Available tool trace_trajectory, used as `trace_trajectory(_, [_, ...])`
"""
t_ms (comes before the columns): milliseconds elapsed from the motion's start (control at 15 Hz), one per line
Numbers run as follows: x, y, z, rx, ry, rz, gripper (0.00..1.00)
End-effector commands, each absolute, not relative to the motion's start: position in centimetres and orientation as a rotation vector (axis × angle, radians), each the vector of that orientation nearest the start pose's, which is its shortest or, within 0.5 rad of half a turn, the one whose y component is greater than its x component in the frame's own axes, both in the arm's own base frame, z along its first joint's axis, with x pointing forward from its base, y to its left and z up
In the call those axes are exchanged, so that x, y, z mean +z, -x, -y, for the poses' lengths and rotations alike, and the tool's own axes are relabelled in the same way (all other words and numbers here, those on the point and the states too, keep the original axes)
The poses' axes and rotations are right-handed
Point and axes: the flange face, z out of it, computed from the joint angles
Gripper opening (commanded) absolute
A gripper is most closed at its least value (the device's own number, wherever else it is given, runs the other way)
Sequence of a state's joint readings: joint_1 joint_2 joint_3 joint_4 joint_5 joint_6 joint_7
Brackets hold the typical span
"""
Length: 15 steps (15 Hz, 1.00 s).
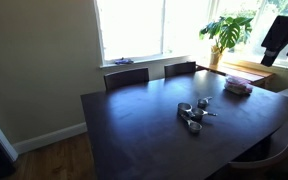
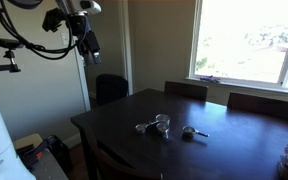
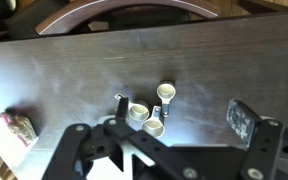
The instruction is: Stack the pots in order of size
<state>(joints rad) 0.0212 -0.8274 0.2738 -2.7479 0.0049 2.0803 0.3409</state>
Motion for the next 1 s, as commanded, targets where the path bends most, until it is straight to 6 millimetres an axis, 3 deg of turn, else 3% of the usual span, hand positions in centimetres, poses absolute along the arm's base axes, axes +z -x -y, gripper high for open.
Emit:
trace_trajectory(0, [45.9,-32.1,-8.4,-0.261,3.262,-0.210,1.00])
trace_trajectory(400, [45.2,-38.2,-5.7,-0.153,3.299,-0.188,1.00])
trace_trajectory(933, [37.8,-48.9,-3.5,-0.042,3.285,-0.207,1.00])
